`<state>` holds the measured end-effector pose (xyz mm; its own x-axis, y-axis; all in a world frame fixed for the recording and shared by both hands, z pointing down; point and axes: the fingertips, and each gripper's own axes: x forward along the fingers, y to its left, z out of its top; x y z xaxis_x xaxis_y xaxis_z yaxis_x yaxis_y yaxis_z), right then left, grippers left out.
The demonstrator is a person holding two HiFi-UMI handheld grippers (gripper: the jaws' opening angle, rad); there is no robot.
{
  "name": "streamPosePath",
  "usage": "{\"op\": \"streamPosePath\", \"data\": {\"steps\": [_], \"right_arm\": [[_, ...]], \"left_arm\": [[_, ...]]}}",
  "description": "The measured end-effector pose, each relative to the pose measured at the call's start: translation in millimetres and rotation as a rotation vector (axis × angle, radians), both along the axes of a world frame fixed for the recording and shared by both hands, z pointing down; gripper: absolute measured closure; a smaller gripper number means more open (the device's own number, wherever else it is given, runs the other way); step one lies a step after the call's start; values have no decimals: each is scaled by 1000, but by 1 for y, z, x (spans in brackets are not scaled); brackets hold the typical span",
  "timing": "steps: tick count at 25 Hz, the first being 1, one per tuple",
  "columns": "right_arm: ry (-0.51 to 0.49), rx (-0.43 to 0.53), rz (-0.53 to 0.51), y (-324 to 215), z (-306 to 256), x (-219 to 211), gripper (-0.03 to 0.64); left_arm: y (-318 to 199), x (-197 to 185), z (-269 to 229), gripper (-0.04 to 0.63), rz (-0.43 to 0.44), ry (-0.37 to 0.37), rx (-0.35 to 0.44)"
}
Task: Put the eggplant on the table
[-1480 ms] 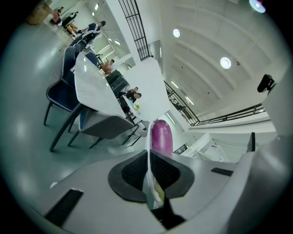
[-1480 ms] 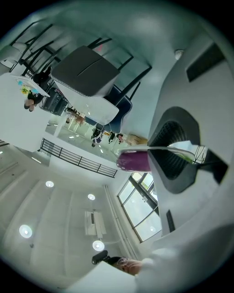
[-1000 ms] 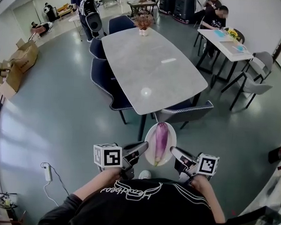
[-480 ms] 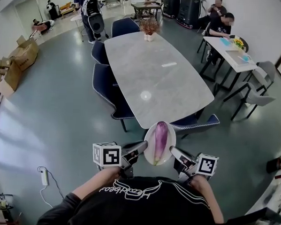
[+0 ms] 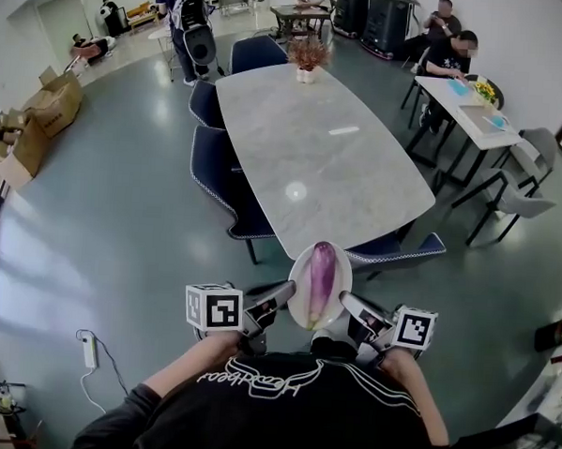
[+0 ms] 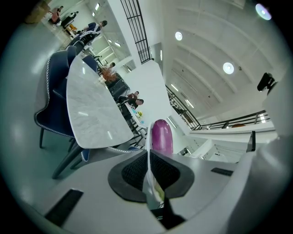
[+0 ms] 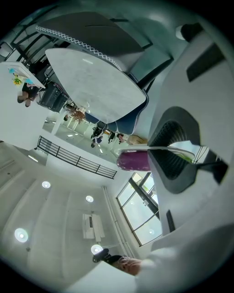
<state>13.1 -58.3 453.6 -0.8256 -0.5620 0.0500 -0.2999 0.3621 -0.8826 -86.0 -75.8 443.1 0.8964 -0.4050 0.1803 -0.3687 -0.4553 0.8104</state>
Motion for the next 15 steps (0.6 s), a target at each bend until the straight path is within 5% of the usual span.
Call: {"op": "streamPosePath", "data": {"steps": [15], "right_arm": [[-11, -17, -10, -34, 4, 13, 597]], "left_arm": [[-32, 14, 3, 572, -11, -14, -15]]}}
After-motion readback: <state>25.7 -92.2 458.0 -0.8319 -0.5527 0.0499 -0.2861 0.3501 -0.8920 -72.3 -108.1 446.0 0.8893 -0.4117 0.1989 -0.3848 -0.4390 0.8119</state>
